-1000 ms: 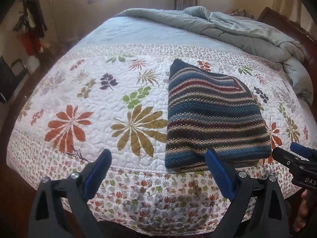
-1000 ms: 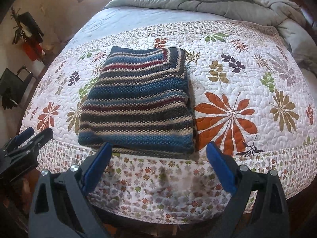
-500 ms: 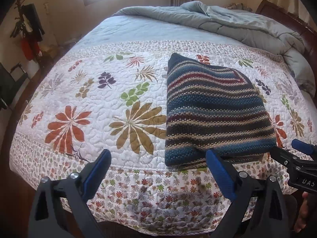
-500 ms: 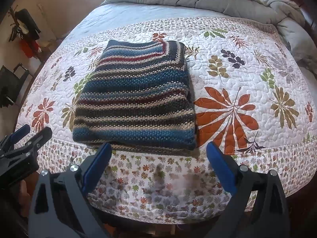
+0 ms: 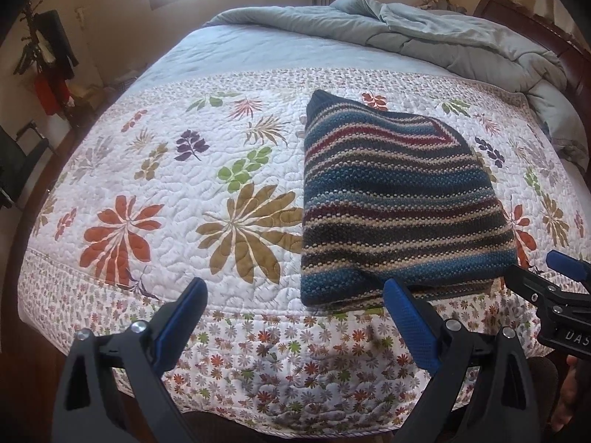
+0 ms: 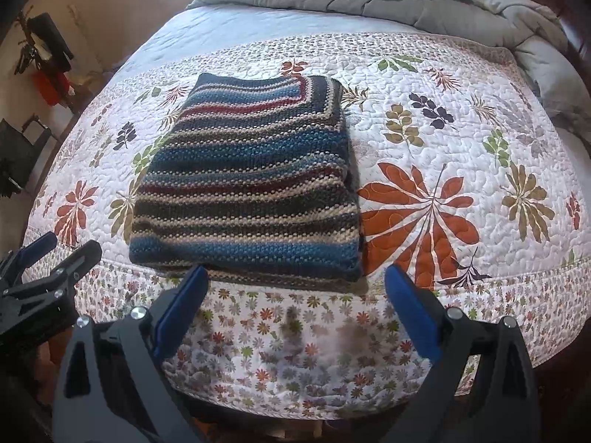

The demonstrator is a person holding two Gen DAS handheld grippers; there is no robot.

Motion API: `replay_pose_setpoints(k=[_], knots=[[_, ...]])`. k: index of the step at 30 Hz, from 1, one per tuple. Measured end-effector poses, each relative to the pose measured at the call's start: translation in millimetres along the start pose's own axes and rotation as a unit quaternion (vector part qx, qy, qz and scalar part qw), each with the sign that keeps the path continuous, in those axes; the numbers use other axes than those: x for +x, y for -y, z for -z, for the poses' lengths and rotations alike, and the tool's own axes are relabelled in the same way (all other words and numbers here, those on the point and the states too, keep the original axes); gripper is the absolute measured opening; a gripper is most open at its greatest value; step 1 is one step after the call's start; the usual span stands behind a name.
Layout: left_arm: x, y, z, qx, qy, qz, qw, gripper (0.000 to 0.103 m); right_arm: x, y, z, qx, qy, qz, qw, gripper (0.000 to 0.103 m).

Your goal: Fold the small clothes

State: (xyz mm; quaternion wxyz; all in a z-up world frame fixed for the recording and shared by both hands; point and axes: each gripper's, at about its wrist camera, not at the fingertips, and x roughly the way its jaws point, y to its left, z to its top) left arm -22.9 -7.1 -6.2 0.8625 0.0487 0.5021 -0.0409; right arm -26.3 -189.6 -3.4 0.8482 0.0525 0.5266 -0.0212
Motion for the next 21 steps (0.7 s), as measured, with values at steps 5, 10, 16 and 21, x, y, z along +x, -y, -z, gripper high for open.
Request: replay_pose_setpoints(k=[5,10,16,21], knots=[[1.5,1.0,0.5,0.002,-0.002,0.001,1.0000,0.097,2.1,0.4,0.8,0.002,-0.002,0.004,1.000,0.096],[2.6,2.7,1.6,0.004,-0.001,0.001,1.0000,0.097,6.3,1.5,2.1,0.006,-0.007,0.001,1.000,0.096],[3.4,6.4,1.3,0.010,-0.003,0.003,0.9999,0.097,7.8,3.4,2.4,0.009,-0.008,0.001,1.000,0.096],[6.0,8.2,1.9,0.008,-0.011,0.010,0.9999,0.097,10.9,6.8,3.5,0.014,-0.011,-0.001,1.000,0.096]])
